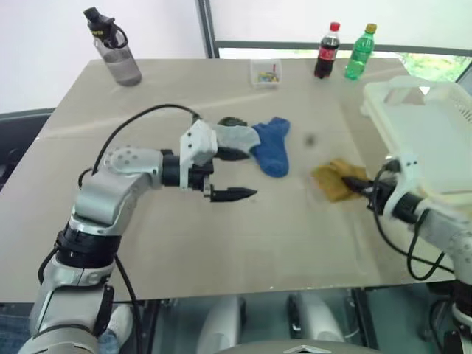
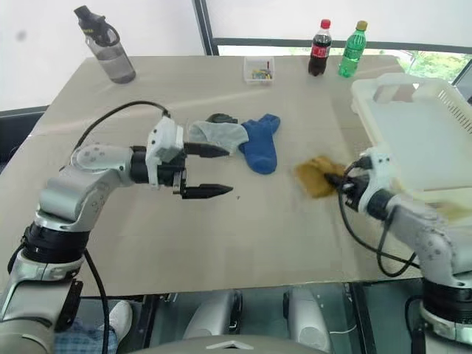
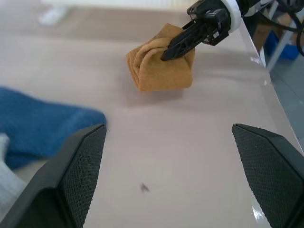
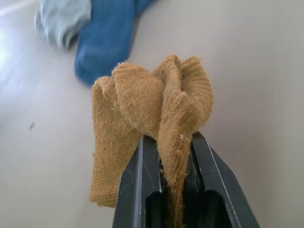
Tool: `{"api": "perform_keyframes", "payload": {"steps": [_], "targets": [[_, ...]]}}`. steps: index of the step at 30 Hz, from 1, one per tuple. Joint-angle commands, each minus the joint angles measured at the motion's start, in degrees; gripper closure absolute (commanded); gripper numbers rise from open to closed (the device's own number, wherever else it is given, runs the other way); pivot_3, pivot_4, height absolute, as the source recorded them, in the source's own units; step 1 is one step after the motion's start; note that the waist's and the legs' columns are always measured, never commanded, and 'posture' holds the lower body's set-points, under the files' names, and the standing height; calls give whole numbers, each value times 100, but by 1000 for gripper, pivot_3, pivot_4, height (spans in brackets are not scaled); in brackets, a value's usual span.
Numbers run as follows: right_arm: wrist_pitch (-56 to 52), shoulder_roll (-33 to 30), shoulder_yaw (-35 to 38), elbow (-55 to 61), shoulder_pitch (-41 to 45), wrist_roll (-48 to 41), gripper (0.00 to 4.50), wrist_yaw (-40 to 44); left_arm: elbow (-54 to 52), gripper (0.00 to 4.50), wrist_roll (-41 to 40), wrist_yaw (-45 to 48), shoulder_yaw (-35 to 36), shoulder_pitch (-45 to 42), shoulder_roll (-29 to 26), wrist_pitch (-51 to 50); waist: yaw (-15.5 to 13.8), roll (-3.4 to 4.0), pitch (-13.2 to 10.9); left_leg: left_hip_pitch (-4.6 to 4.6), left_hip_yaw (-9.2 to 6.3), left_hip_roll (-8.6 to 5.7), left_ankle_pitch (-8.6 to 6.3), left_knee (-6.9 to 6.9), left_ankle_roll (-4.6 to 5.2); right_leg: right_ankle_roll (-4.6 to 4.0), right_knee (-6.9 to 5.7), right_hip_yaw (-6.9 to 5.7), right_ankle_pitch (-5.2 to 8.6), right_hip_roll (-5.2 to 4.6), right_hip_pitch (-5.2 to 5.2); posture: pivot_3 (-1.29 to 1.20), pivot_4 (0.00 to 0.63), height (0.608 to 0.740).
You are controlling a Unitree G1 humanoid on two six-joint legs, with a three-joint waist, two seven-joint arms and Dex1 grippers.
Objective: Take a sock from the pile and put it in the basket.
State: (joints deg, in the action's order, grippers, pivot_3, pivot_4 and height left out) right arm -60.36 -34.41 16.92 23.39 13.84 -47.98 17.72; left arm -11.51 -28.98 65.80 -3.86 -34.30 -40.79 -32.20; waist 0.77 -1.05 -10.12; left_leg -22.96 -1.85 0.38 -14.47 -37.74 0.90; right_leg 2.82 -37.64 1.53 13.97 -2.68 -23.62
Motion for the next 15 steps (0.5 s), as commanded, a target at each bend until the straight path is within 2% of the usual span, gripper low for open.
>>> {"api": "perform_keyframes", "payload": {"steps": [1, 4, 8, 15], "targets": [[110, -625, 491, -214, 320, 135, 4462, 254, -285, 0, -361, -302, 260, -247, 233, -198, 0, -2, -1, -2, 1, 0, 0, 0, 0, 0, 0, 0, 0, 0, -1, 0, 150, 740], [236, -1045, 697, -709, 539, 289, 4462, 424, -326, 0, -346, -422, 207, -332, 354, -212, -1, -4, -2, -5, 5, -4, 0, -1, 0, 0, 5, 0, -1, -4, 0, 0, 150, 740], [545, -1598, 1044, -1976, 1216, 619, 4462, 552, -249, 0, -359, -564, 133, -622, 628, -181, -18, -4, -12, -11, 19, -9, 0, -12, 0, 1, 2, -1, -2, -9, 0, 0, 150, 740], [708, -1837, 1345, -3020, 2104, 777, 4462, 527, -130, 0, -297, -451, 73, -786, 718, -115, 41, -2, -13, -6, 31, -1, 0, -19, 1, 0, -5, 6, -2, 1, 0, 0, 150, 740]]}}
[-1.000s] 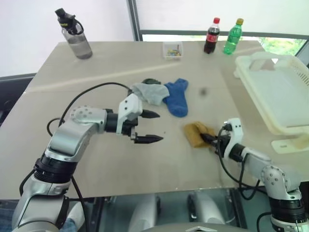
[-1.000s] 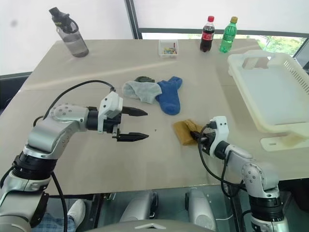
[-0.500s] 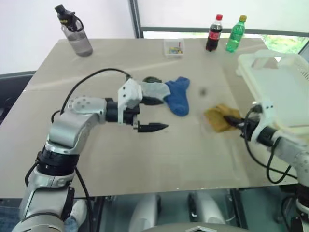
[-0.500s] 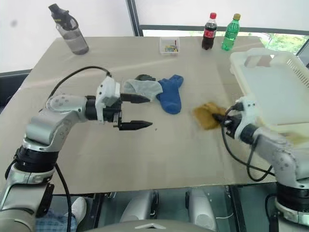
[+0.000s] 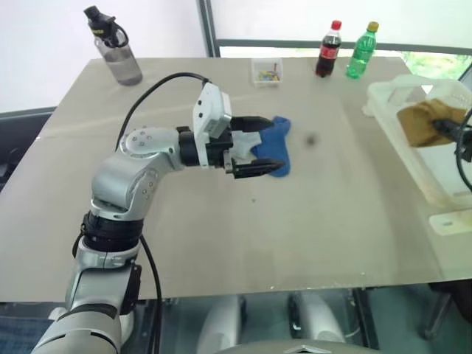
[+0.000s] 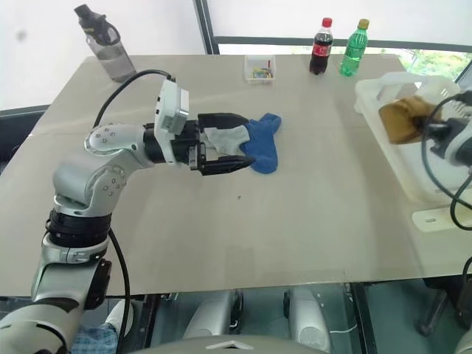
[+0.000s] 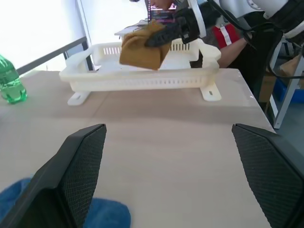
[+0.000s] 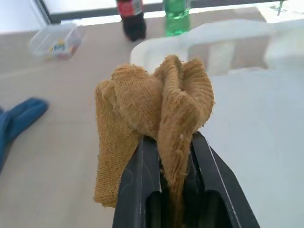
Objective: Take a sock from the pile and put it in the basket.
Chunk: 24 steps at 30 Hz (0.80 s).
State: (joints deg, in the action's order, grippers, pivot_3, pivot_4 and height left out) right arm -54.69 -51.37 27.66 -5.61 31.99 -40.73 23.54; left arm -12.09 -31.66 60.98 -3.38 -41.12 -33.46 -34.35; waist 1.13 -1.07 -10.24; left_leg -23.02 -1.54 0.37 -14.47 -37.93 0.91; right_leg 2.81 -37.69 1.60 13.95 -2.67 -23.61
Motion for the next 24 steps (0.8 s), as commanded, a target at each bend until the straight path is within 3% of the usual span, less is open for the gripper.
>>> {"api": "perform_keyframes", "payload": {"steps": [1, 5, 6, 7, 10, 12, 24], "targets": [[245, -182, 194, -334, 349, 277, 4462, -194, -90, 0, -33, 26, 22, -100, -6, 94, 5, 1, -1, 0, 0, 1, 0, 1, 0, 0, 0, 0, 0, 0, 0, 0, 150, 740], [665, -252, -229, -922, 403, 1032, 4462, -392, -136, 0, -47, -9, 1, -70, 43, 97, -48, 0, 0, -2, 1, -2, 0, -2, 0, 0, 1, 0, 0, -3, 1, 0, 150, 740], [708, -229, -283, -1016, 417, 1134, 4057, -405, -135, 0, -45, -12, -4, -62, 49, 106, -49, 1, 0, -4, 1, -3, 0, -3, 0, 0, 3, -1, 0, -4, 0, 0, 150, 740], [729, -214, -341, -1057, 378, 1209, 4057, -385, -135, 0, -40, -13, -8, -48, 50, 117, -47, 1, -1, -4, 2, -3, 0, -4, 0, 0, 3, -1, 0, -4, 1, 0, 150, 740], [745, -210, -423, -1103, 290, 1344, 2511, -289, -148, 0, -35, -3, -2, -18, 38, 127, -31, 9, -6, -3, 4, -3, 0, -4, 0, 0, 1, 2, -1, -5, -1, 0, 150, 740], [807, -253, -457, -1149, 256, 1497, 2014, -279, -150, 0, -41, 2, 8, -7, 26, 125, -32, 9, -5, -3, 4, -2, 0, -4, 0, 0, 1, 2, -1, -4, -1, 0, 150, 740], [1407, -275, -88, -670, 30, 1729, 2014, 56, -158, 0, 25, -32, 61, 147, -84, 166, -33, 10, -6, -2, 4, -3, 0, -8, 0, 1, -3, 3, -1, -4, 0, 0, 150, 740]]}}
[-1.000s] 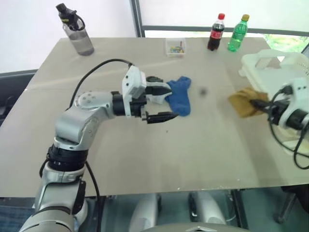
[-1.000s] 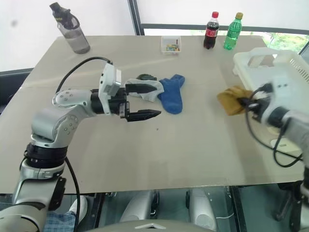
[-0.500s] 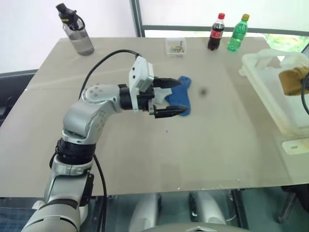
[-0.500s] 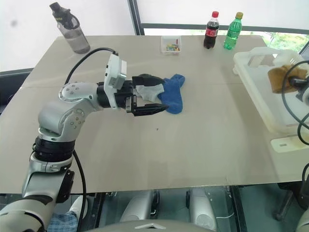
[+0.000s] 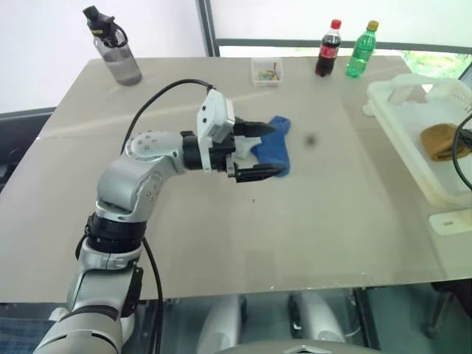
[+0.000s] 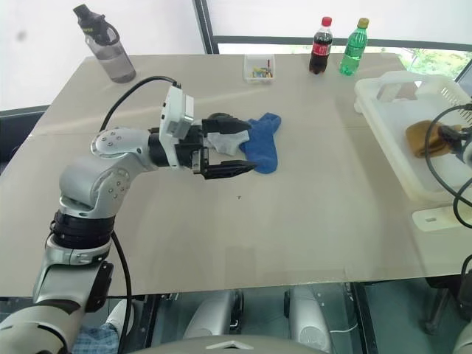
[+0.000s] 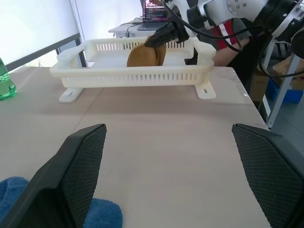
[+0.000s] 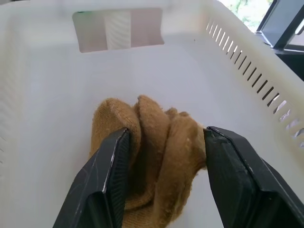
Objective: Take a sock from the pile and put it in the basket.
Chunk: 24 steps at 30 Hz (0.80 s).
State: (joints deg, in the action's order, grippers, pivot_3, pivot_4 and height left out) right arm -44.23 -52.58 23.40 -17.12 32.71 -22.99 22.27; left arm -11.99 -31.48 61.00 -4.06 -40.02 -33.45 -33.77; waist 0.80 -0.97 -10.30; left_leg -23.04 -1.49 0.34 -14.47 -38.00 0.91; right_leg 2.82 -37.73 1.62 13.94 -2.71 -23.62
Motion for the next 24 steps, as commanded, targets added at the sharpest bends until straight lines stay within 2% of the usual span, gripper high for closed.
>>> {"api": "perform_keyframes", "payload": {"steps": [1, 7, 12, 19, 24], "targets": [[416, -149, 372, 604, -120, -77, 2014, 261, -168, 0, 13, -49, 148, 57, -108, 105, 3, 1, 0, 0, 0, 0, 0, 0, 0, 0, 0, 0, 0, 0, 0, 0, 150, 740], [382, -59, 669, 1799, -1099, -397, 2014, 832, -310, 0, 9, -151, 345, 393, -340, 69, -4, 1, 0, -1, -6, 3, 0, 0, 0, 0, -2, -4, 0, 0, 0, 0, 150, 740], [292, -55, 863, 1918, -1400, -427, 2014, 728, -486, 0, -70, -252, 439, 643, -459, -4, -2, 1, 0, 0, -2, 2, 0, -16, 0, 1, -6, 0, 0, -3, 4, 0, 150, 740], [215, -29, 740, 840, -743, -82, 2014, -26, -501, 0, -118, -289, 426, 595, -437, -38, 2, 1, 0, 7, 3, 0, 0, -30, 0, 3, -21, 3, -3, 0, 8, 0, 150, 740], [-274, 138, 966, 103, -89, -463, 2014, -172, -468, 0, -119, -255, 404, 539, -429, -37, 14, 2, 0, 5, 6, 2, 0, -27, 0, 2, -19, 7, -3, 3, 6, 0, 150, 740]]}}
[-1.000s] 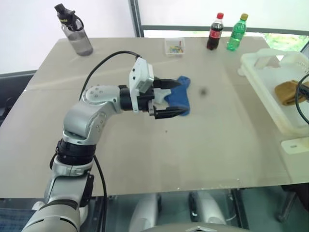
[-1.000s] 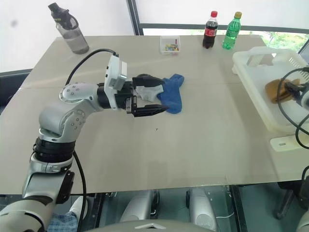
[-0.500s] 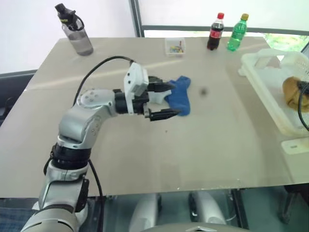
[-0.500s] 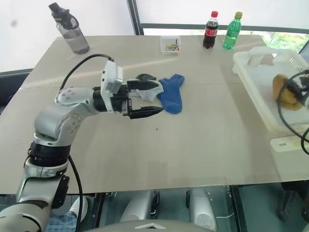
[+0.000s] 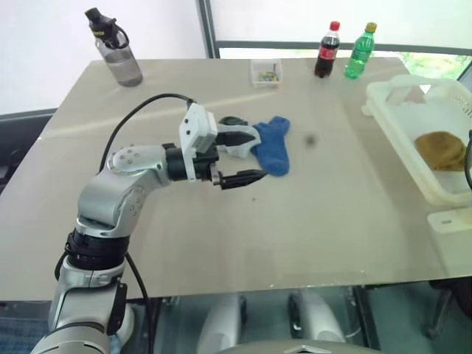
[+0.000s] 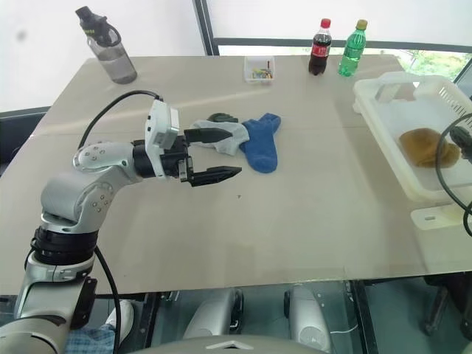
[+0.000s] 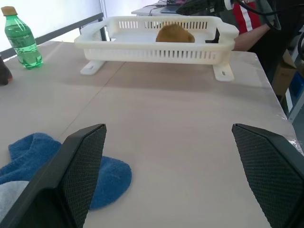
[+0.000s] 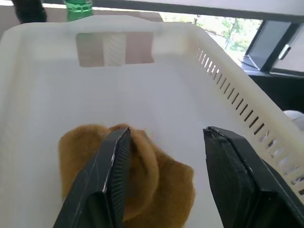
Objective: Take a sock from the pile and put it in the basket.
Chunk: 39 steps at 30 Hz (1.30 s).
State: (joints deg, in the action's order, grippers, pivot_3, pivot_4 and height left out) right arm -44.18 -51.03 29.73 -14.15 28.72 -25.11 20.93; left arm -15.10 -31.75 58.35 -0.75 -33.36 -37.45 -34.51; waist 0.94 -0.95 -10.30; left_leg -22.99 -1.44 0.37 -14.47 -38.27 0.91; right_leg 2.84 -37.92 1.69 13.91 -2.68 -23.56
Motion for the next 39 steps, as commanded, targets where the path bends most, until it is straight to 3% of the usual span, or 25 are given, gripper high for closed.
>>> {"api": "perform_keyframes", "payload": {"steps": [1, 6, 10, 17, 22, 27, 33, 39], "targets": [[-364, -14, 352, -269, 364, -330, 2014, 35, -153, 0, -87, 14, 71, -133, -30, 40, -4, 0, 0, 0, 0, 0, 0, 0, 0, 0, 0, 1, 0, 0, 0, 0, 150, 740], [-208, -58, 558, -430, 392, -479, 2014, 125, -169, 0, -81, 14, 85, -122, -48, 38, -32, 0, 0, -5, -3, -1, 0, 1, 0, 0, 5, -3, 0, -1, 0, 0, 150, 740], [-49, -58, 697, 181, 49, -775, 2014, 663, -206, 0, -96, -17, 143, -71, -89, 13, -21, 0, 0, -5, -3, -2, 0, 1, 0, 1, 5, -2, 0, -1, 0, 0, 150, 740], [533, 158, 741, 1981, -1425, -1004, 2014, 1597, -407, 0, -282, -100, 470, 406, -278, -113, -1, 1, 0, -1, -6, 4, 0, 3, 1, 1, 2, -3, 1, 0, 0, 0, 150, 740], [330, 339, 988, 3290, -2798, -1497, 2014, 2143, -600, 0, -361, -264, 922, 1145, -487, -176, -22, 2, 1, 2, -10, 9, 0, 2, 1, 2, 0, -2, 1, -1, 1, 0, 150, 740], [546, 660, 537, 4593, -4304, -1327, 2014, 2324, -826, 0, -228, -462, 1266, 1966, -541, 52, -30, -1, 2, 6, -33, 17, -1, 2, 0, 3, 1, -2, 2, -4, 6, 0, 150, 740], [1582, 1287, 695, 4995, -5300, -1307, 2014, 2829, -1330, 0, -549, -668, 1923, 2943, -636, -183, -25, -1, 3, 14, -30, 22, -1, -3, 0, 25, 1, 0, 15, -6, 9, 0, 150, 740], [2273, 1367, 946, 4697, -5632, -1232, 2014, 3285, -1452, 0, -603, -866, 2364, 3494, -694, -234, -33, -1, 4, 20, -27, 25, -1, -3, 0, 4, -1, 0, 27, -5, 10, 0, 150, 740]]}}
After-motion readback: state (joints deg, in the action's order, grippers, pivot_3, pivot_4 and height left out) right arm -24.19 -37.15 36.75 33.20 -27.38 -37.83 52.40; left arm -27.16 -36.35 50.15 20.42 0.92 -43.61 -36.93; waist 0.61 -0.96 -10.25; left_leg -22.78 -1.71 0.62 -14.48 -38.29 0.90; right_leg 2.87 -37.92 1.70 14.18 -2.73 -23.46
